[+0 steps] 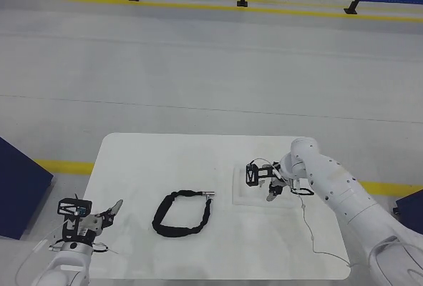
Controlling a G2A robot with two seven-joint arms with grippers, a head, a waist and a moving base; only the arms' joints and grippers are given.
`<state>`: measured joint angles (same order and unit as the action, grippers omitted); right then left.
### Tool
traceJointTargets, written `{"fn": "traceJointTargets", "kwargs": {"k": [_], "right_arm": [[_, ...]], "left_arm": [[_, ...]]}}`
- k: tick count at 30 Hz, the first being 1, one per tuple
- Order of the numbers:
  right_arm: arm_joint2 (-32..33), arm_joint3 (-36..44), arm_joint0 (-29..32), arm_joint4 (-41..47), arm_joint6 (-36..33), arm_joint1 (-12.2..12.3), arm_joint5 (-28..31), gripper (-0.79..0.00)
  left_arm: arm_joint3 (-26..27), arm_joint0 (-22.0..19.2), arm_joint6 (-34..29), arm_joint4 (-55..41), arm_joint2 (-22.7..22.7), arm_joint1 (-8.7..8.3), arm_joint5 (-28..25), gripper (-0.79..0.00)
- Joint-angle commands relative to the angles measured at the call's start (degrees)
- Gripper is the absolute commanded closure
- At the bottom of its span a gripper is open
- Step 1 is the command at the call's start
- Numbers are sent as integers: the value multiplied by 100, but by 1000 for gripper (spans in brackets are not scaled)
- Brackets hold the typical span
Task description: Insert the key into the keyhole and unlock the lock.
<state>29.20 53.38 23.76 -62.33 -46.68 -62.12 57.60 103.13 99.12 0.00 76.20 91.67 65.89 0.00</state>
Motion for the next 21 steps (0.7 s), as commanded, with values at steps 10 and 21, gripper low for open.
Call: {"fn": "traceJointTargets", "kwargs": {"k": [10, 21], "right_arm": [[-202, -348, -52, -40, 92, -224, -359, -360], [-347, -853, -71, -513, 671, -442, -751, -311]], "left_arm": [[0, 0, 0, 0, 0, 0, 0, -785], [0, 0, 0, 0, 0, 0, 0, -785]]}}
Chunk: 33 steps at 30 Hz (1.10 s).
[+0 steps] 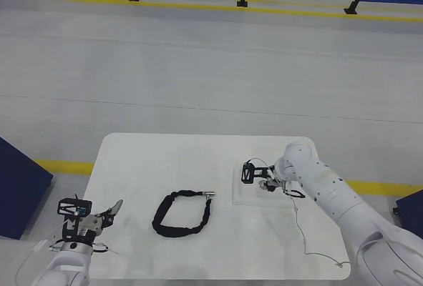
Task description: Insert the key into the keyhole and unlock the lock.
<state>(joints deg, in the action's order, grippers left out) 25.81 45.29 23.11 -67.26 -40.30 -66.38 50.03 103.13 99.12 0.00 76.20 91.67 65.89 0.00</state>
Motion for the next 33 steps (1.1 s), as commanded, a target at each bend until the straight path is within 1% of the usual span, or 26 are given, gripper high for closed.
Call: {"fn": "traceJointTargets", "kwargs": {"k": [1, 7, 14, 19, 23, 24, 25, 33], "right_arm": [[-15, -89, -16, -40, 67, -34, 11, -311], [-54, -308, -40, -131, 231, -136, 49, -299], [-79, -475, -58, -185, 357, -254, 26, -305], [-96, -589, -63, -221, 416, -333, 36, -289], [-115, -677, -84, -276, 422, -387, 92, -194], [-117, -706, -90, -283, 407, -399, 109, -139], [-117, -734, -96, -284, 395, -412, 123, 0], [-31, -837, -183, -297, 450, -443, 181, 0]], "left_arm": [[0, 0, 0, 0, 0, 0, 0, -785], [0, 0, 0, 0, 0, 0, 0, -785], [0, 0, 0, 0, 0, 0, 0, -785], [0, 0, 0, 0, 0, 0, 0, -785], [0, 0, 0, 0, 0, 0, 0, -785], [0, 0, 0, 0, 0, 0, 0, -785], [0, 0, 0, 0, 0, 0, 0, -785], [0, 0, 0, 0, 0, 0, 0, -785]]}}
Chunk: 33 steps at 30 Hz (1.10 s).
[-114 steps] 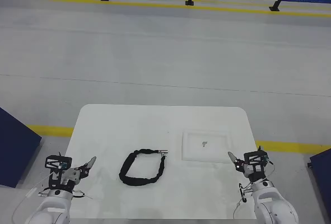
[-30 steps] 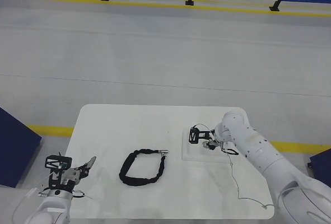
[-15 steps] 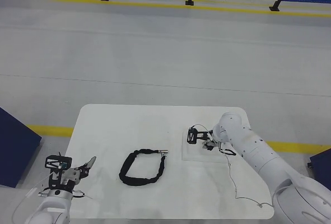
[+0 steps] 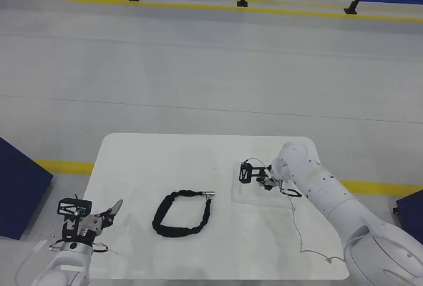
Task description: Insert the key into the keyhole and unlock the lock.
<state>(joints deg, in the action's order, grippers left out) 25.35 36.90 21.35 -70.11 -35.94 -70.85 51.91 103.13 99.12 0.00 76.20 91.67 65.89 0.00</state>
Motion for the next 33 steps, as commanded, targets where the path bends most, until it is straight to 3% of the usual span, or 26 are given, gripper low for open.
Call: {"fn": "traceJointTargets", "kwargs": {"k": [1, 8, 16, 33], "right_arm": [[27, 18, -12, -36, 31, 12, 4, 0], [229, 245, -10, -216, 239, 173, 5, 0], [595, 787, 219, -417, 297, 515, 90, 0], [1531, 2569, 1490, -710, 376, 1200, -369, 0]], "left_arm": [[0, 0, 0, 0, 0, 0, 0, -785], [0, 0, 0, 0, 0, 0, 0, -785], [0, 0, 0, 0, 0, 0, 0, -785], [0, 0, 0, 0, 0, 0, 0, -785]]}}
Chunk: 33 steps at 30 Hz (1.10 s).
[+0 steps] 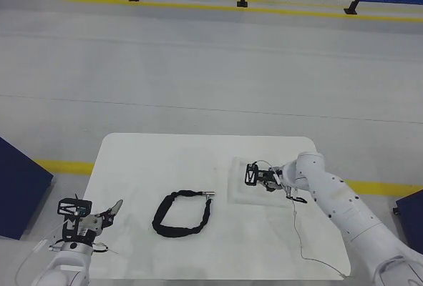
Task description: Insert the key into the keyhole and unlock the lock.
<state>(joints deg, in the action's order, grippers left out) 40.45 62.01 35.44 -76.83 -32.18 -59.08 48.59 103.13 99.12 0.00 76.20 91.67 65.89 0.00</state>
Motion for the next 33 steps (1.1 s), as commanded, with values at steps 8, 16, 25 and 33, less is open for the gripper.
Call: {"fn": "traceJointTargets", "kwargs": {"k": [8, 16, 25, 33], "right_arm": [[294, 350, 555, -209, 109, 180, -193, 0], [741, 645, 756, -76, 259, 326, -120, 0], [1281, 1177, 1084, -114, 225, 522, -86, 0], [1597, 1618, 1393, -395, 256, 643, -183, 0]], "left_arm": [[0, 0, 0, 0, 0, 0, 0, -785], [0, 0, 0, 0, 0, 0, 0, -785], [0, 0, 0, 0, 0, 0, 0, -785], [0, 0, 0, 0, 0, 0, 0, -785]]}}
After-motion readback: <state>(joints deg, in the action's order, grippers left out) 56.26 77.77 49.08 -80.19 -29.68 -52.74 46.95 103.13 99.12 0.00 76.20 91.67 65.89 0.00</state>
